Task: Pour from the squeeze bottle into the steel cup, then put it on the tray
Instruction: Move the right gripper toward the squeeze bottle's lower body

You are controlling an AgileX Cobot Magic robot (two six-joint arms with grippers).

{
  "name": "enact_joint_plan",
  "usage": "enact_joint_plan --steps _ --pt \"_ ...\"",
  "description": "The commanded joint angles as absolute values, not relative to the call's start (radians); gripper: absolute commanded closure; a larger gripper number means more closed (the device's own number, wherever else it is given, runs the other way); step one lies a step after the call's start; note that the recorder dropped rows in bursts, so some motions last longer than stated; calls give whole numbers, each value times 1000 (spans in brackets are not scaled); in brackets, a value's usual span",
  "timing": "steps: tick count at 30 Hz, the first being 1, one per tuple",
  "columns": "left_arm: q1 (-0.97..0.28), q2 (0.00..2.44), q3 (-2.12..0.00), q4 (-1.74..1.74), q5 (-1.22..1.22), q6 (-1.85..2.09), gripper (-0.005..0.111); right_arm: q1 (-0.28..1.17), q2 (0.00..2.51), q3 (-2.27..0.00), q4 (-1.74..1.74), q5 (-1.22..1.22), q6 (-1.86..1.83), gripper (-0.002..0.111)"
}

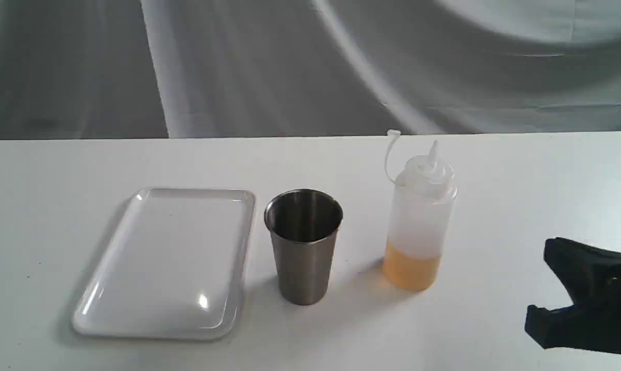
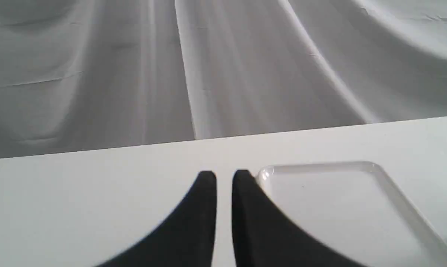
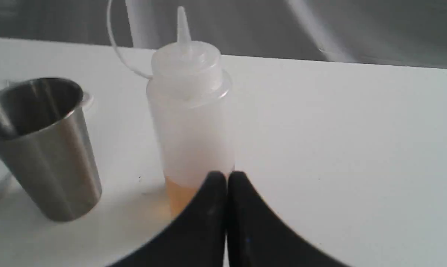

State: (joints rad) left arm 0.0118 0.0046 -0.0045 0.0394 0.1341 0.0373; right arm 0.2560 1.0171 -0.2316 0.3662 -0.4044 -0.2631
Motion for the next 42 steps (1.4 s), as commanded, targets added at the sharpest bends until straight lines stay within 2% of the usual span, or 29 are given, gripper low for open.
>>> enact_joint_plan --steps 1,8,16,26,32,40,42 --pt "7 0 0 40 133 36 98 258 1020 -208 344 -492 -205 108" --pt "7 0 0 40 133 30 98 258 1172 -206 115 -523 -201 108" --pt "7 0 0 40 133 34 98 258 1359 -206 86 -802 -62 108" --pt "7 0 0 40 133 34 98 258 1436 -206 78 -808 -64 108" --pt "7 0 0 40 133 34 98 258 1513 -206 24 -938 14 108" --pt "7 0 0 40 133 35 98 258 1620 -206 7 -970 33 108" --pt "7 0 0 40 133 35 98 258 1651 -206 0 -1010 33 105"
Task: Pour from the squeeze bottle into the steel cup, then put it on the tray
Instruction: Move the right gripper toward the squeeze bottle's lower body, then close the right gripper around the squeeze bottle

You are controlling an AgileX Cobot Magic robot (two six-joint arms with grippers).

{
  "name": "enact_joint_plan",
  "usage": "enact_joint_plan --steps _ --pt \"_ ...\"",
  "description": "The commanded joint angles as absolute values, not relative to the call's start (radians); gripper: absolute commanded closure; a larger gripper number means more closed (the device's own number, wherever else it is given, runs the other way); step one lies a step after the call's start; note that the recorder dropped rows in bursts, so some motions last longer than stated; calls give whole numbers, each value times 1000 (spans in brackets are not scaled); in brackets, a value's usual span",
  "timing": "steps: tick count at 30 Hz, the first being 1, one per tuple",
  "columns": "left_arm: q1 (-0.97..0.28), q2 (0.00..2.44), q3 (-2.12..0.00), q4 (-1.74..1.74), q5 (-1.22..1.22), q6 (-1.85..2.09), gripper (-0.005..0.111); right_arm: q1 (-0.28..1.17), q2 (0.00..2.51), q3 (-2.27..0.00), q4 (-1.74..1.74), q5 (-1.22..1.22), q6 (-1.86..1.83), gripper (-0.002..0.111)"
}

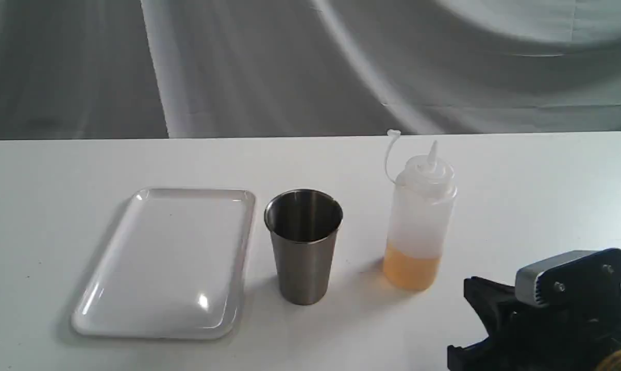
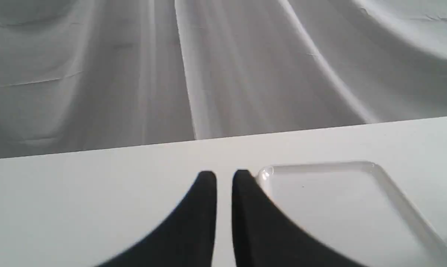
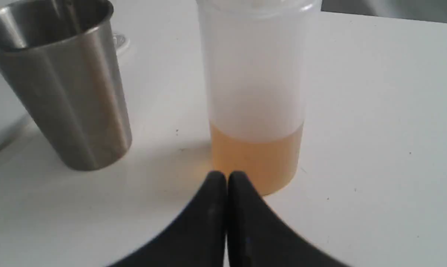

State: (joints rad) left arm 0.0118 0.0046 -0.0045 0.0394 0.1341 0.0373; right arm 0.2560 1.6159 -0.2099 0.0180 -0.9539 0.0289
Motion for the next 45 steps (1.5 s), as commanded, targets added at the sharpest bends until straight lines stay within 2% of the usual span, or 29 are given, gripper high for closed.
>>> enact_joint_plan --steps 1,5,10,13,45 --pt "7 0 0 40 133 35 98 258 1667 -206 0 -1040 33 101" --pt "7 0 0 40 133 35 98 258 1716 -206 7 -1112 33 80" --pt "7 0 0 40 133 35 98 258 1752 -206 45 -1179 33 45" --pt "7 0 0 40 133 33 98 258 1755 -212 78 -1195 33 34" --pt "7 0 0 40 133 32 98 258 1915 -369 57 -1221 -19 33"
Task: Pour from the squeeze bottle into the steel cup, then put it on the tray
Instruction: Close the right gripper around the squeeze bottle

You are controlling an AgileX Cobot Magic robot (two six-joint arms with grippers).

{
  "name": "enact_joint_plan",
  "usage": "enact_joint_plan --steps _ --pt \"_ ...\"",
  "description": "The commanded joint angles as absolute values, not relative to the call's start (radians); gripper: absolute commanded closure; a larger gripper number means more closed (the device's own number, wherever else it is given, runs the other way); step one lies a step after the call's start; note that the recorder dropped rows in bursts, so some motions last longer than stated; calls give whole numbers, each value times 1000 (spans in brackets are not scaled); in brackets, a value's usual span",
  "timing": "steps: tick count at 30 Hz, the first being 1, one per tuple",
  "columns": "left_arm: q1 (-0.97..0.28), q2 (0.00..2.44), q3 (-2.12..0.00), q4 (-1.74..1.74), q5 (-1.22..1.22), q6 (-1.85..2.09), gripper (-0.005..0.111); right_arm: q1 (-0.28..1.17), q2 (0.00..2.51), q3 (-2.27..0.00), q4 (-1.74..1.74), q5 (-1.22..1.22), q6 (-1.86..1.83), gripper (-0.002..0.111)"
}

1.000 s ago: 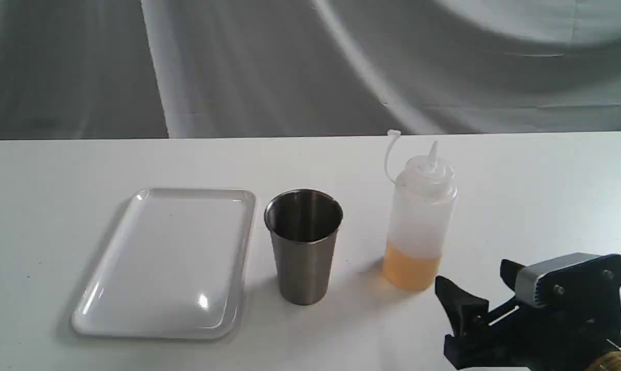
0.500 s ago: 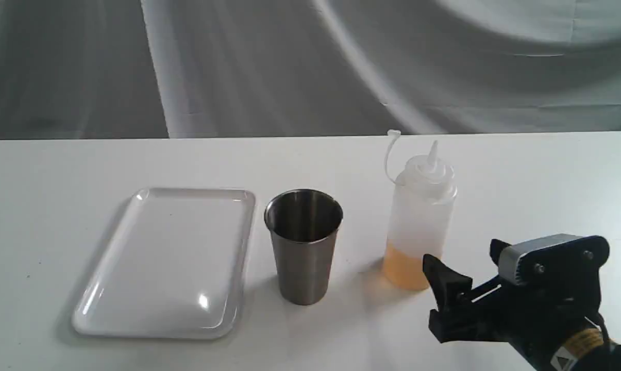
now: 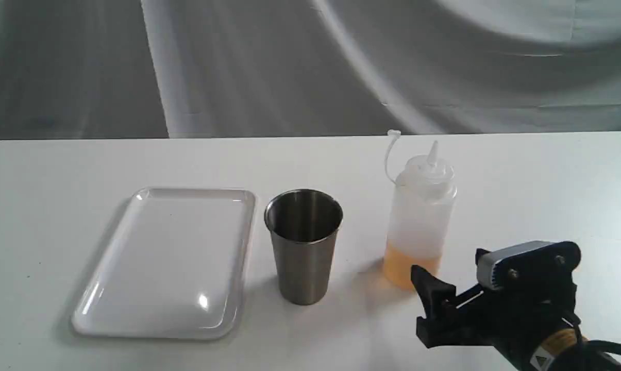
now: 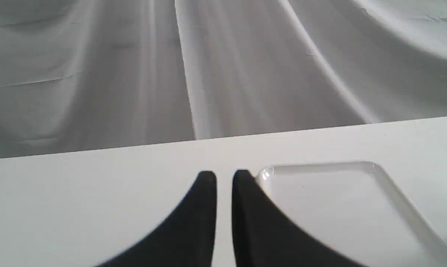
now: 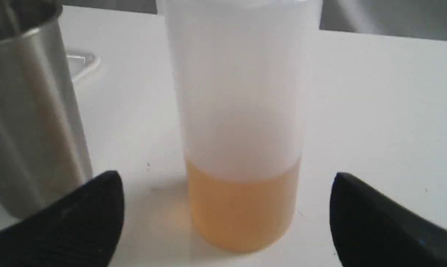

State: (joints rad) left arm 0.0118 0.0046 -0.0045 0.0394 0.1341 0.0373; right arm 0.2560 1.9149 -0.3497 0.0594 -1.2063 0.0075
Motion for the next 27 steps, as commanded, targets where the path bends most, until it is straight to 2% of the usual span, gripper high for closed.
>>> enact_joint_plan --steps 1,27 --pt "7 0 0 40 133 33 98 258 1915 -375 63 -1221 -25 33" --pt "7 0 0 40 133 34 98 220 2066 -567 34 -1180 8 33"
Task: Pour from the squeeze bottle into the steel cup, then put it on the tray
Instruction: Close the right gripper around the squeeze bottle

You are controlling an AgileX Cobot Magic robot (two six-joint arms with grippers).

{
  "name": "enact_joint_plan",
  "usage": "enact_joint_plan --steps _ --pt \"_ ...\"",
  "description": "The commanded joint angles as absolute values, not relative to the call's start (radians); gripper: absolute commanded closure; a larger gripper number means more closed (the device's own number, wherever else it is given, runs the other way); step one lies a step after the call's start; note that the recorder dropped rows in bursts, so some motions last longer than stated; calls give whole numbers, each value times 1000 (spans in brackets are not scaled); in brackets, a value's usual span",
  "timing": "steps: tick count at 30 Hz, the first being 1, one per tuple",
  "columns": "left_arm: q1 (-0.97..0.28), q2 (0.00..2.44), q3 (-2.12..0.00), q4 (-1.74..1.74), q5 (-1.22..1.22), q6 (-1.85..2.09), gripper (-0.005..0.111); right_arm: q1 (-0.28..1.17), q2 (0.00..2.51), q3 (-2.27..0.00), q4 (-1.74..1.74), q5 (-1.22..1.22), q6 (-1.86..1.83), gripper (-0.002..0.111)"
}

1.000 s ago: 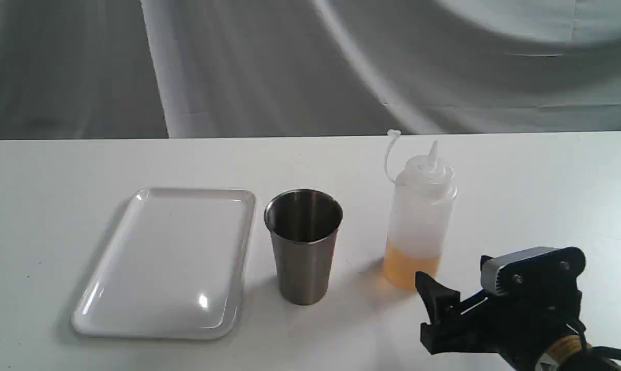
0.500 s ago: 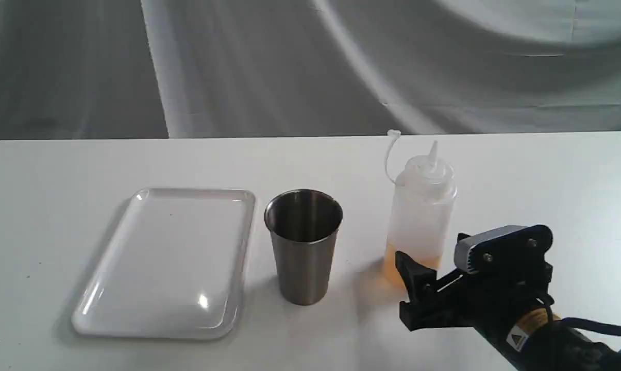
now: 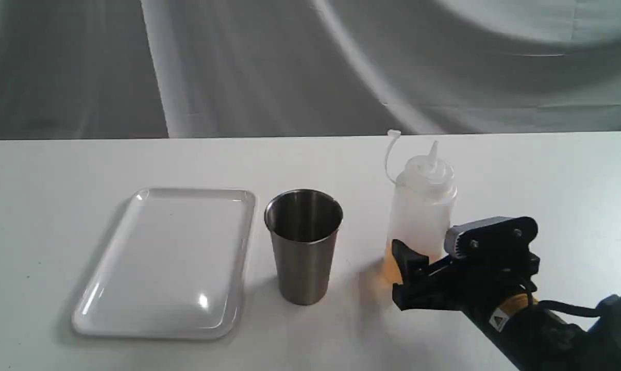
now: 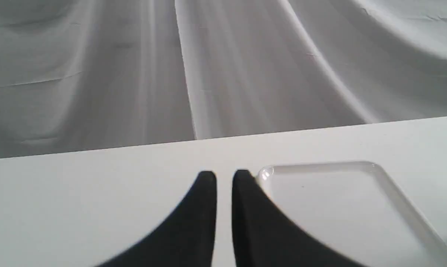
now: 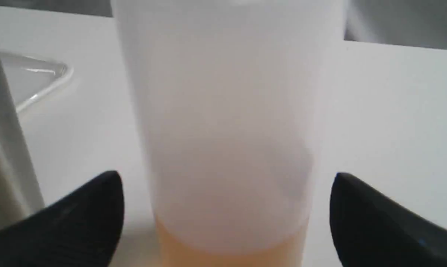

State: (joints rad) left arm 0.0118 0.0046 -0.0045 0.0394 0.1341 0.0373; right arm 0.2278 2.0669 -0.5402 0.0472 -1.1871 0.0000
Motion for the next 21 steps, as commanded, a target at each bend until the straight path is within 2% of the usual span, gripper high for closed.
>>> enact_joint_plan --steps 1,21 --pt "7 0 0 40 133 34 98 220 2066 -578 34 -1163 8 33" --pt "7 0 0 40 133 33 98 220 2177 -676 10 -1156 21 33"
